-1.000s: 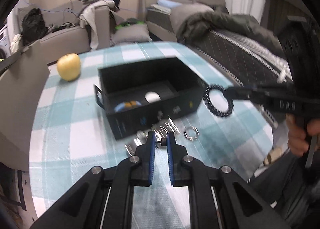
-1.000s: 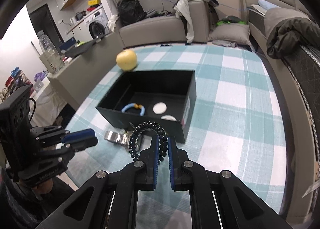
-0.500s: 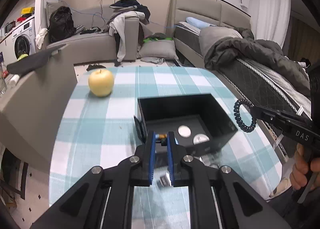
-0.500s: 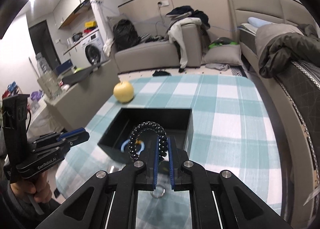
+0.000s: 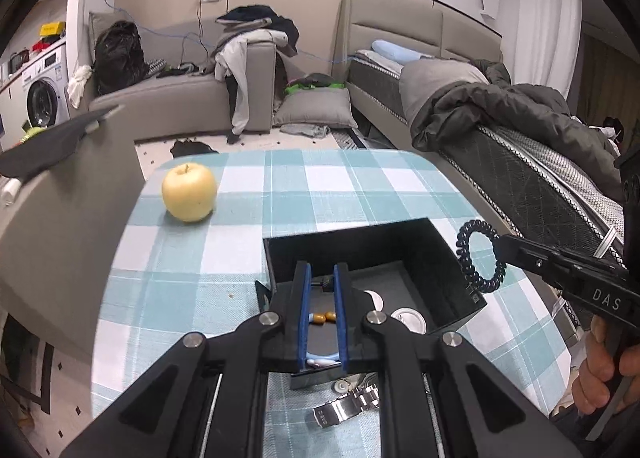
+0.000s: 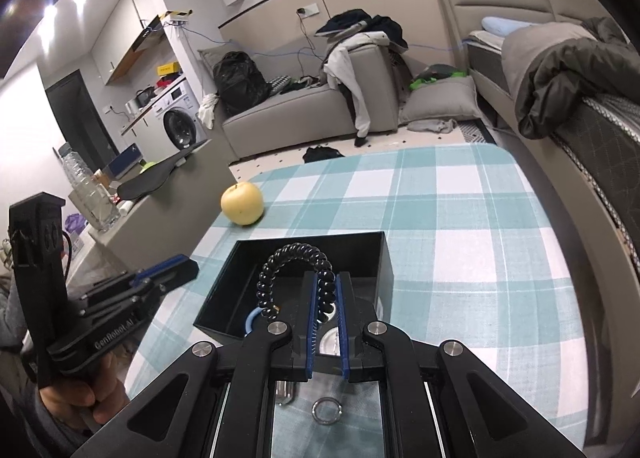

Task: Organize jewelry
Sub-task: 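Lower the stud into the black box with the left tool while the right tool lowers the beaded bracelet in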

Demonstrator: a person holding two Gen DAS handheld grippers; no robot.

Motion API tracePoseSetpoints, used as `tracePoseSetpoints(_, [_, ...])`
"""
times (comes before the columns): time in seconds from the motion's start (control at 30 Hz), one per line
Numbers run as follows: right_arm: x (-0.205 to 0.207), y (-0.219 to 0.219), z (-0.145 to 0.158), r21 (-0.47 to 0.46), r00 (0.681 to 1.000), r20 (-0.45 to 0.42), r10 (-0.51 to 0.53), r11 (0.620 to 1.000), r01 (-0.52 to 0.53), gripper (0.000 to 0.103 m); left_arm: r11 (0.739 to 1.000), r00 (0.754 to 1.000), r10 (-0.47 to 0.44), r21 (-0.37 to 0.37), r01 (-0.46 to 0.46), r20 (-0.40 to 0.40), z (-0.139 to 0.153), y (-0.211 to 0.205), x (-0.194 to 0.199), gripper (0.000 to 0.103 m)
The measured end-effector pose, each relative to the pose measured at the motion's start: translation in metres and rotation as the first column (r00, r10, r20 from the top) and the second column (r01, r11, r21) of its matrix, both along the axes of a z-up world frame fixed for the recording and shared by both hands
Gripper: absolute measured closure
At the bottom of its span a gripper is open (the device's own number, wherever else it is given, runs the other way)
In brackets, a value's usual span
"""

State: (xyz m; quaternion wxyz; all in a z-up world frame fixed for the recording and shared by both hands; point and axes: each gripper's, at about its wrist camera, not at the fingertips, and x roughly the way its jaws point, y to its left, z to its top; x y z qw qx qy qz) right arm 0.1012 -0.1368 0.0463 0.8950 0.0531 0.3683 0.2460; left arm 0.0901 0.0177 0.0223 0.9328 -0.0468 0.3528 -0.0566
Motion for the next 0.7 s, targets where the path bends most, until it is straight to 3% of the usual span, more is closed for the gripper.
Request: tracePoseSetpoints(0.7, [0.02,0.03,-0.03,-0.15,0.998,-0.062,0.012,0.988,-0.021,0.095,1.0,0.996,-0.013,0.012,0.014,-0.084,-0.031,-0.018,0.024,0.096])
